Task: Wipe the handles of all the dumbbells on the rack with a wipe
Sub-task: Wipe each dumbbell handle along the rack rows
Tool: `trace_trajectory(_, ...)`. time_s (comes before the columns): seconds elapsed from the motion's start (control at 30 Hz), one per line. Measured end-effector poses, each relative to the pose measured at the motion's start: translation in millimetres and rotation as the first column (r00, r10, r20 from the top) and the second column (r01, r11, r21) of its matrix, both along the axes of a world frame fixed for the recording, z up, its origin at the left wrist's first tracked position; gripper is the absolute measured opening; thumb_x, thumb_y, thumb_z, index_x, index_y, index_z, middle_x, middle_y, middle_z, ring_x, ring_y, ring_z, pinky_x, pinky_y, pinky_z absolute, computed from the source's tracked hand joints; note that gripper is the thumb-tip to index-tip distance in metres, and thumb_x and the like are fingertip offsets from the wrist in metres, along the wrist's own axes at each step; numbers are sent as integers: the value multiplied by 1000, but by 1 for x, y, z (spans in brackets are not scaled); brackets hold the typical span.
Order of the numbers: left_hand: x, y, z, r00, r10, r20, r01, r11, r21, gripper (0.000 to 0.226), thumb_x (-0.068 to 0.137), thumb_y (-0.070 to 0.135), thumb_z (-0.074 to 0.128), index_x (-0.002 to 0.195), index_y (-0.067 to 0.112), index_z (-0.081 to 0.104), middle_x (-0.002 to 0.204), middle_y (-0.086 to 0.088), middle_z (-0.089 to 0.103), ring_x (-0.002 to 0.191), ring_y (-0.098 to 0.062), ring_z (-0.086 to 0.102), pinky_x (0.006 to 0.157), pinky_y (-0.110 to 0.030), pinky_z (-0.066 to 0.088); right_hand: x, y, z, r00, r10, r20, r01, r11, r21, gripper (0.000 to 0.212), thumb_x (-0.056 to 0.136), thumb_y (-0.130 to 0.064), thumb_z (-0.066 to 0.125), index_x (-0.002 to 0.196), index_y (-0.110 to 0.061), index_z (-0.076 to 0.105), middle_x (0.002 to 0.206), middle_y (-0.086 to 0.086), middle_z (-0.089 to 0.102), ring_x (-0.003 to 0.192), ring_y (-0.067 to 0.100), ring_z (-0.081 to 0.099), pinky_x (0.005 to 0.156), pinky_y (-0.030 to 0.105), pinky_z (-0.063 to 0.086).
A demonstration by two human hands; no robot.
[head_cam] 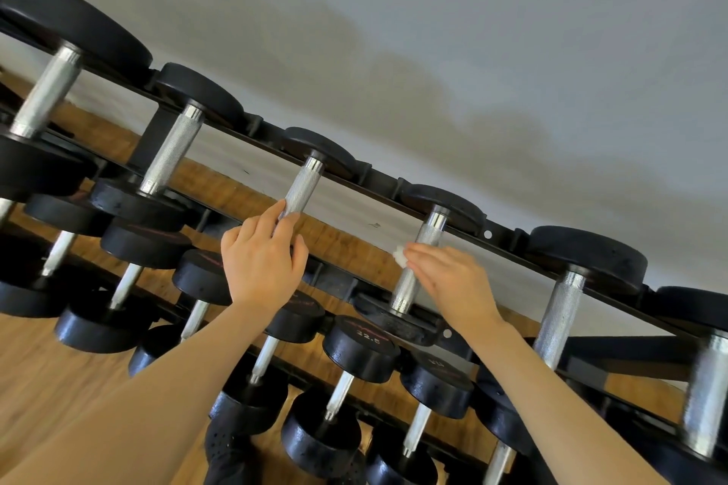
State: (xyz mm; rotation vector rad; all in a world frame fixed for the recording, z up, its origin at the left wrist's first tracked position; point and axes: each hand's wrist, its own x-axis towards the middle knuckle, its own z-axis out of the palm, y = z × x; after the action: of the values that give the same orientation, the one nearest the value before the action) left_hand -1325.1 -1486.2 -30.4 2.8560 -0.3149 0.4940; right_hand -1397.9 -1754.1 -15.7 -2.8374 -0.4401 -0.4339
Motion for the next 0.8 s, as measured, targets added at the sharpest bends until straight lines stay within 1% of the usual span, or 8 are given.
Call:
trace_trajectory(0.1, -1, 0, 0, 1000, 2, -12, -2, 1000, -1, 38, 94, 34, 43, 115, 15, 69, 130, -7, 64, 105, -28, 64, 84, -42, 43, 4, 5, 7, 996, -69, 48, 67, 997, 44, 38, 67, -6, 85, 103, -10, 73, 108, 3, 72, 84, 21, 70, 73, 36, 59)
trace_trajectory(0.23, 0, -1, 1, 1000, 5, -24, -5, 1000, -1, 38, 94, 33, 44, 115, 15, 69, 130, -7, 64, 105, -28, 63, 84, -42, 43, -12, 14, 2, 998, 56, 16, -57, 998, 41, 37, 68, -9, 85, 103, -13, 74, 106, -1, 72, 82, 15, 66, 72, 24, 54)
trace_trajectory(0.33, -1, -1, 2, 1000, 8, -29, -8, 1000, 2, 37, 93, 32, 45, 114, 14, 70, 130, -7, 64, 105, -29, 63, 83, -43, 44, -13, 9, 0, 999, 52, 5, -53, 998, 43, 42, 66, -6, 86, 106, -13, 72, 108, -1, 71, 84, 17, 67, 70, 27, 57)
trace_trajectory(0.47, -2, -2, 4, 999, 9, -33, -9, 1000, 0, 37, 93, 32, 45, 114, 13, 70, 130, -8, 64, 105, -30, 63, 84, -44, 44, -7, 7, 0, 994, -80, 77, 70, 989, 128, 41, 68, -4, 84, 107, -9, 72, 113, 4, 70, 80, 19, 69, 69, 32, 58)
trace_trajectory(0.57, -2, -2, 5, 1000, 10, -26, -10, 1000, -3, 36, 93, 31, 47, 114, 13, 70, 129, -9, 64, 104, -30, 64, 84, -44, 44, -16, 12, -11, 990, -122, 71, 109, 980, 167, 40, 72, -3, 79, 111, -9, 70, 119, 3, 67, 81, 17, 68, 70, 31, 57)
trace_trajectory(0.63, -2, -2, 5, 1000, 8, -26, -8, 1000, -5, 36, 93, 31, 46, 115, 13, 69, 130, -9, 64, 104, -31, 64, 84, -44, 44, -24, 12, -18, 994, -83, 73, 73, 988, 135, 32, 82, -9, 68, 114, -10, 69, 124, 2, 65, 88, 14, 66, 73, 27, 55)
trace_trajectory(0.7, -2, -1, 5, 1000, 6, -28, -6, 1000, -5, 36, 93, 31, 46, 115, 13, 69, 130, -9, 64, 104, -31, 64, 84, -44, 43, -28, 12, -21, 987, -125, 101, 112, 986, 126, 30, 89, -20, 58, 117, -13, 68, 125, 2, 64, 97, 11, 64, 79, 25, 54)
trace_trajectory(0.8, -2, -2, 6, 1000, 7, -31, -7, 1000, -1, 35, 92, 30, 48, 114, 12, 69, 130, -9, 64, 103, -32, 64, 83, -44, 44, -24, 14, -18, 946, -323, 31, 299, 904, 305, 36, 92, -35, 57, 126, -24, 60, 121, -14, 55, 108, -5, 49, 90, 11, 41)
